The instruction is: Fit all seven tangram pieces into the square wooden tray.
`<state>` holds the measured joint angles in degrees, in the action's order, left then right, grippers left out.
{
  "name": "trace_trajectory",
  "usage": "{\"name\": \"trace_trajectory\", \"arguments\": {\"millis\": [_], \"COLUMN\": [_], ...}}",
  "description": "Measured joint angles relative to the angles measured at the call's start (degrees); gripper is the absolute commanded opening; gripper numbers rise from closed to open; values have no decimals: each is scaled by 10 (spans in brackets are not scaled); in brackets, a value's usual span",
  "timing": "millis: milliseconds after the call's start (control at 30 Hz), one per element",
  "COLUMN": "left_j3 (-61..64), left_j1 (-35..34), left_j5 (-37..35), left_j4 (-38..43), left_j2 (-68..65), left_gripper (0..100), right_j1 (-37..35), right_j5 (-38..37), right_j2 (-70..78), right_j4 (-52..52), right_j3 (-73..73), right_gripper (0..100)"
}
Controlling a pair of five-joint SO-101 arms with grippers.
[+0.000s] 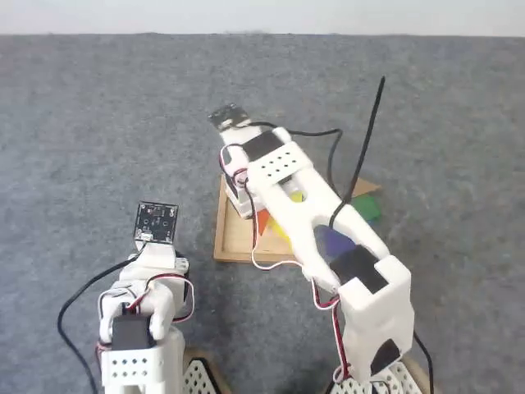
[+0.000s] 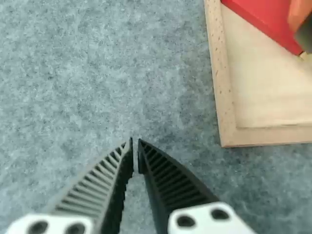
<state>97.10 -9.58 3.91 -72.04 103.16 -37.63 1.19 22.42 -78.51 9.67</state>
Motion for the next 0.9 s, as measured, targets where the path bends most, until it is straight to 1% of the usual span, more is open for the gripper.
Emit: {"name": "trace_trajectory", "arguments": {"millis": [167,300,400,467,567,667,733,900], "left_j3": [0,0,0,0,0,0,0,0], "left_j1": [0,0,0,0,0,0,0,0], "left_j5": [0,0,0,0,0,0,0,0], "left_j4": [0,0,0,0,0,0,0,0], "left_j2": [0,0,0,0,0,0,0,0], "left_gripper": [21,21,21,21,21,21,21,21], "right_j1": [-2,-2,-2,-3,-3,-3,-3,-4], "right_j5": [-54,-76,-140,-180,-218,-231,-234,-237], "right_j2": [0,0,-4,-20,-71,-150,-205,-280], "right_j4": [0,0,6,36,111,180,200,207], "right_j3": [0,0,-23,-63,-156,-262,-310,-342], "right_gripper": [48,47,47,47,47,47,47,47]}}
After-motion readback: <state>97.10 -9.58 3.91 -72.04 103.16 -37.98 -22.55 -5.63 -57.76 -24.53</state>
